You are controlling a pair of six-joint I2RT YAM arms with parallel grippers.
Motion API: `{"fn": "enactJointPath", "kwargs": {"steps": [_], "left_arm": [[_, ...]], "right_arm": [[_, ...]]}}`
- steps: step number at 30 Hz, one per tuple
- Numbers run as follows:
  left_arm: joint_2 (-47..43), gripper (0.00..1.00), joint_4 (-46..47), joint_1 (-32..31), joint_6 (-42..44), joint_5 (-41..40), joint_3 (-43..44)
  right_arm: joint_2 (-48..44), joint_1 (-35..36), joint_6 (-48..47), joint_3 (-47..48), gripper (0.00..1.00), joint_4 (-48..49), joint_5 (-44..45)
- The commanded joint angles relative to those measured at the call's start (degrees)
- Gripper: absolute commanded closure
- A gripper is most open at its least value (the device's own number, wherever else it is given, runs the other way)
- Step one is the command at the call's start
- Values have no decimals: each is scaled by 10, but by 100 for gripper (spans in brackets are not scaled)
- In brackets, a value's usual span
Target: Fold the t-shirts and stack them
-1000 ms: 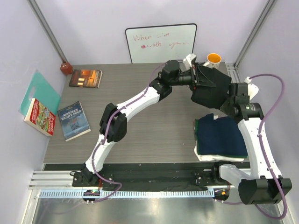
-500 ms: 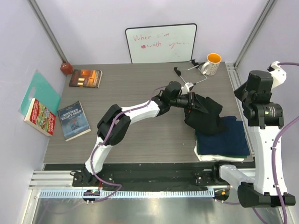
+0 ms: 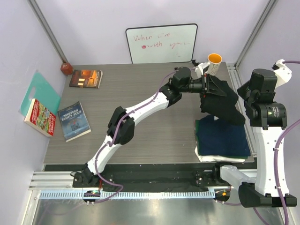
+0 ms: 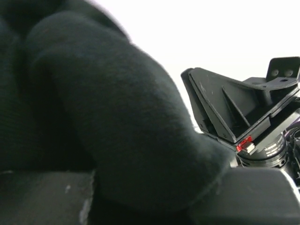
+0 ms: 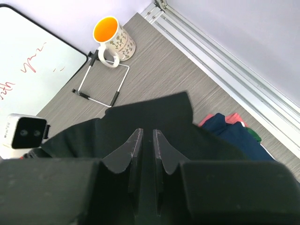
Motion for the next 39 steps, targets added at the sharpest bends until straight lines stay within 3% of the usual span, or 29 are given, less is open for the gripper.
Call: {"fn": "enactJointPath", "kwargs": {"steps": [1,11,16,20,24,30,33,36,39], "left_arm": [[-22,100,28,-33,-31,36,-17],[-89,100,72,-55,-89,132,-270],[-146,100,-58,-49,12,129,-354],[-172,100,-101,-26,63,101,-389],[-169,100,-168,-13,132,67,-370],[-114,100,-130,-19,100,80,-288],[-72,100,-53,-23,23,83,-237],[-15,100,129,-27,-110,76,-177],[32,100,158,-36,-169,72,-86]], "right_arm": [[-18,-3,11,-12,80,11,20],[-32,-2,28,-84,81,39,0],[-19,-3,35,-110,81,60,-24],[-16,-3,37,-120,81,65,-41],[-21,-2,33,-124,81,64,-49],[-32,-2,20,-125,81,56,-21],[-36,-2,17,-120,81,53,0],[-39,-2,17,-120,81,51,10],[-43,-2,11,-123,81,49,22]]}}
